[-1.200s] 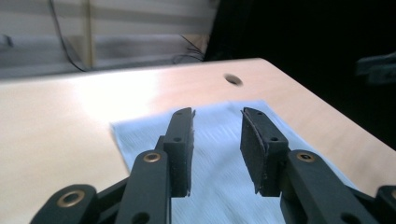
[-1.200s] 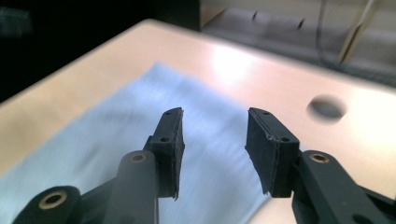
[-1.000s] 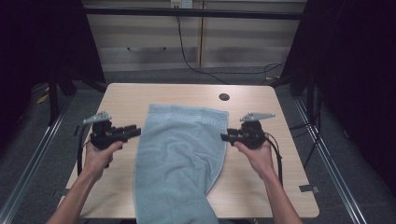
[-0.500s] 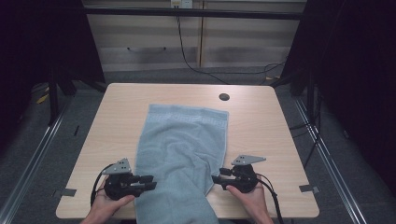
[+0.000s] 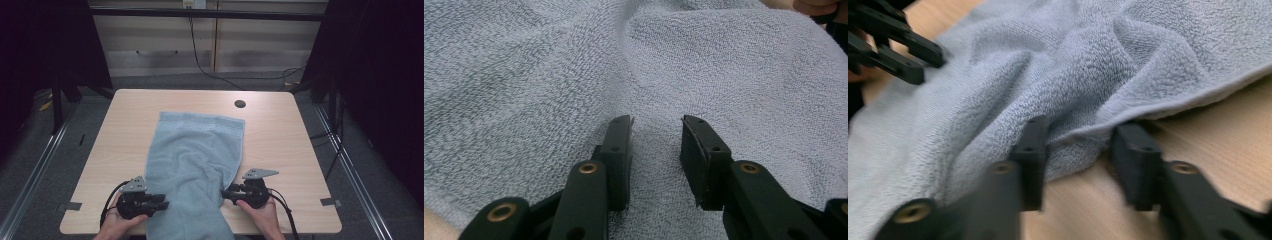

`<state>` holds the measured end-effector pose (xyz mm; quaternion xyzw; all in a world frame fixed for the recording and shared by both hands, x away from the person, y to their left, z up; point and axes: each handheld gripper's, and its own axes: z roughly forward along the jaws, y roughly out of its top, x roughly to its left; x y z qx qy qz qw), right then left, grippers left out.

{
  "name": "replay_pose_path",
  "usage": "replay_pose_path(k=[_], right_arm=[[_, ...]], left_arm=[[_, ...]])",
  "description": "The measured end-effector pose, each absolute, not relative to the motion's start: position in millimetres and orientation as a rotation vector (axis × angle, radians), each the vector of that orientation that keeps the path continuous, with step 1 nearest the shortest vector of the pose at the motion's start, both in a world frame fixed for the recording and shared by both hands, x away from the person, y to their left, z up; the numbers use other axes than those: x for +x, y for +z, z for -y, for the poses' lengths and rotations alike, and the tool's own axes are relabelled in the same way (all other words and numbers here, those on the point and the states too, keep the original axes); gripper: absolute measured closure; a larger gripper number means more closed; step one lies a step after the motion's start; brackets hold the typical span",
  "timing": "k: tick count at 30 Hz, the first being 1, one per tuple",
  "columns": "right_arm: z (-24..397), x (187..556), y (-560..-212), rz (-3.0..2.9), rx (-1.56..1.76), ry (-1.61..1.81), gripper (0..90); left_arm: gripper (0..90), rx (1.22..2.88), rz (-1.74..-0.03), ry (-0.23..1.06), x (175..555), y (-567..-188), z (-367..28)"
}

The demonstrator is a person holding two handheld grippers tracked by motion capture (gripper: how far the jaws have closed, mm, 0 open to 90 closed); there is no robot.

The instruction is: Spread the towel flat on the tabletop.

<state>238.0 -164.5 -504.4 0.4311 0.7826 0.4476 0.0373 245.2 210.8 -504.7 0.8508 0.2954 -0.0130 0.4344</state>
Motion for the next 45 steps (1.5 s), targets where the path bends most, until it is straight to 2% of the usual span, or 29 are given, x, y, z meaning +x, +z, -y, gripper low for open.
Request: replay_pose_path(k=[2, 4, 15, 18, 19, 21, 24, 25, 26, 28, 29, 32, 34, 35, 36, 38, 45], right_arm=[[164.3, 239.0, -506.2, -2.406, 1.299, 1.366, 85.1], [166.4, 237.5, -501.3, -2.399, 1.275, 1.368, 87.4], [234.0, 255.1, -454.1, -2.217, 1.313, 1.338, 88.3], [238.0, 264.3, -452.7, -2.222, 1.315, 1.309, 88.2], [235.7, 275.6, -455.6, -2.236, 1.311, 1.272, 87.9], [233.7, 281.4, -458.4, -2.242, 1.304, 1.279, 87.5], [229.5, 297.2, -469.0, -2.243, 1.324, 1.276, 83.7], [229.1, 302.1, -473.7, -2.218, 1.364, 1.280, 76.8], [228.6, 301.1, -473.5, -2.212, 1.362, 1.296, 75.2], [226.0, 293.4, -467.6, -2.200, 1.333, 1.262, 68.2], [224.8, 287.5, -463.0, -2.186, 1.314, 1.231, 66.4], [222.7, 270.4, -451.8, -2.169, 1.275, 1.266, 62.1], [221.5, 265.7, -450.1, -2.171, 1.273, 1.274, 63.5], [218.2, 259.5, -452.1, -2.216, 1.253, 1.337, 72.5], [214.9, 257.4, -456.3, -2.248, 1.245, 1.368, 77.1], [204.4, 255.6, -468.6, -2.337, 1.217, 1.304, 81.2], [196.4, 265.6, -501.8, -2.377, 1.287, 1.187, 83.0]], left_arm=[[65.2, 2.102, -0.742, -0.039, 242.1, -505.9, -212.8], [66.3, 2.102, -0.748, -0.042, 241.4, -505.7, -214.6], [76.2, 2.133, -0.761, 0.043, 254.1, -504.5, -226.0], [77.2, 2.144, -0.757, 0.073, 259.5, -504.0, -222.7], [77.2, 2.159, -0.767, 0.131, 267.6, -503.0, -219.1], [77.2, 2.153, -0.784, 0.135, 274.7, -503.4, -218.9], [79.0, 2.116, -0.842, 0.134, 291.4, -505.4, -223.8], [78.6, 2.083, -0.915, 0.075, 298.6, -504.7, -226.6], [73.8, 2.082, -0.922, 0.063, 296.0, -503.7, -225.2], [68.4, 2.133, -0.874, 0.120, 285.7, -500.7, -220.8], [66.1, 2.114, -0.878, 0.090, 282.3, -500.6, -220.8], [65.9, 2.105, -0.835, 0.078, 274.8, -496.1, -220.9], [65.6, 2.099, -0.826, 0.067, 274.3, -494.7, -220.7], [65.6, 2.092, -0.817, 0.052, 274.4, -493.3, -220.2], [65.6, 2.092, -0.812, 0.044, 274.9, -493.6, -219.5], [65.6, 2.103, -0.823, 0.050, 277.7, -495.8, -217.0], [70.4, 2.146, -0.824, 0.141, 287.4, -502.6, -217.8]])
